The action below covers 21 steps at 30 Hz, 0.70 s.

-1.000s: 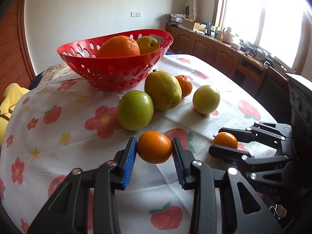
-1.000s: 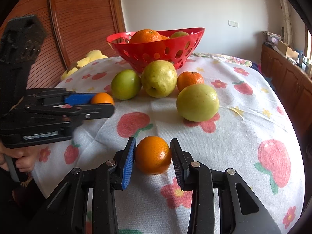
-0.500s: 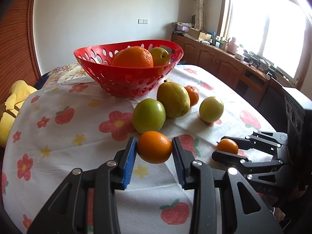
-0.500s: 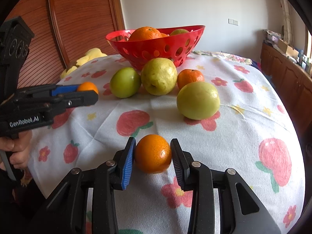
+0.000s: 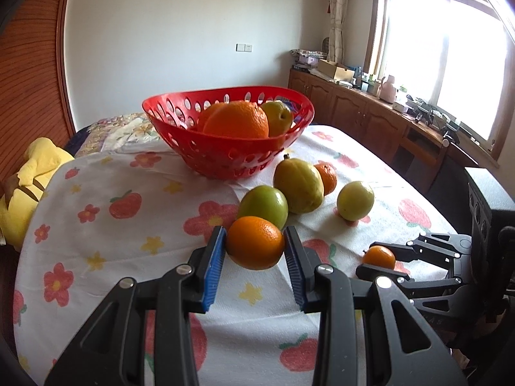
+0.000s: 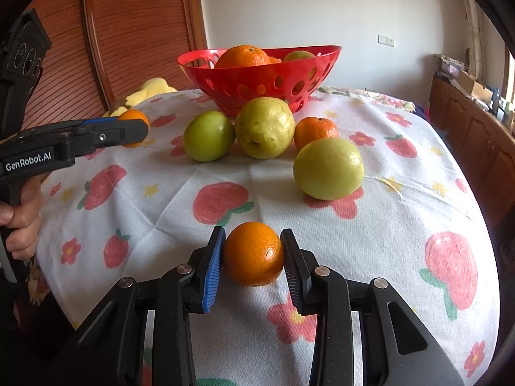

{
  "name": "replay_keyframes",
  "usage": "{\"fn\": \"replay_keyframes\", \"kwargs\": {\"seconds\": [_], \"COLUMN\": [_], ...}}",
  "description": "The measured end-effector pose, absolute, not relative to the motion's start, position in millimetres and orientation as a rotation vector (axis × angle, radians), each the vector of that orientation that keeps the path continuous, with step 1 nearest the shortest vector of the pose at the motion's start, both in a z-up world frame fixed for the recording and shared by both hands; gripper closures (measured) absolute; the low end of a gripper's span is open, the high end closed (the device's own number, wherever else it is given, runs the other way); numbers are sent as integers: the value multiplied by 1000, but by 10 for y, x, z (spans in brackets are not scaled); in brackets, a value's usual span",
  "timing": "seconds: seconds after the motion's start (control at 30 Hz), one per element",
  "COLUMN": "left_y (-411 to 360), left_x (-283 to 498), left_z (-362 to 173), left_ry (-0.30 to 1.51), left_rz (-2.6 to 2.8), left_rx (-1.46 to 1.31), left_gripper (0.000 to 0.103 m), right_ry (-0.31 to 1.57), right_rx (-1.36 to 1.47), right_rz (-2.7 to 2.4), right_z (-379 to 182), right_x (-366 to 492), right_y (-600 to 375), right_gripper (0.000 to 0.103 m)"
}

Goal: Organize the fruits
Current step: 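Carry the orange and tangerine over the red basket with both tools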

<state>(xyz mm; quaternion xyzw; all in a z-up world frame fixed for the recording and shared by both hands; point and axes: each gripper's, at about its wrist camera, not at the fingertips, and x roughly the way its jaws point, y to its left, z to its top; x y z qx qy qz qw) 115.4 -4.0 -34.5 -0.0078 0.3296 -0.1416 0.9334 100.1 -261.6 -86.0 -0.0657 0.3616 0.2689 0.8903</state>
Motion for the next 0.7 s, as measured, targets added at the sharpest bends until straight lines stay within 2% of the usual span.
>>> {"fn": "replay_keyframes", "kwargs": {"seconds": [0.4,0.7], "left_y": [63,181], "left_x": [1428,1905], "left_z": [1,217], "left_ry": [602,576], "left_rz": [-277,-257], "left_rx": [39,54], "left_gripper": [68,68], "right_ry": [691,589], "right_rx": [-109,-142], "right_rz": [582,587], "right_z": [-442,147], "right_x": [1214,1918], "right_y": [-2704,-2638], "right_gripper": [68,68]}}
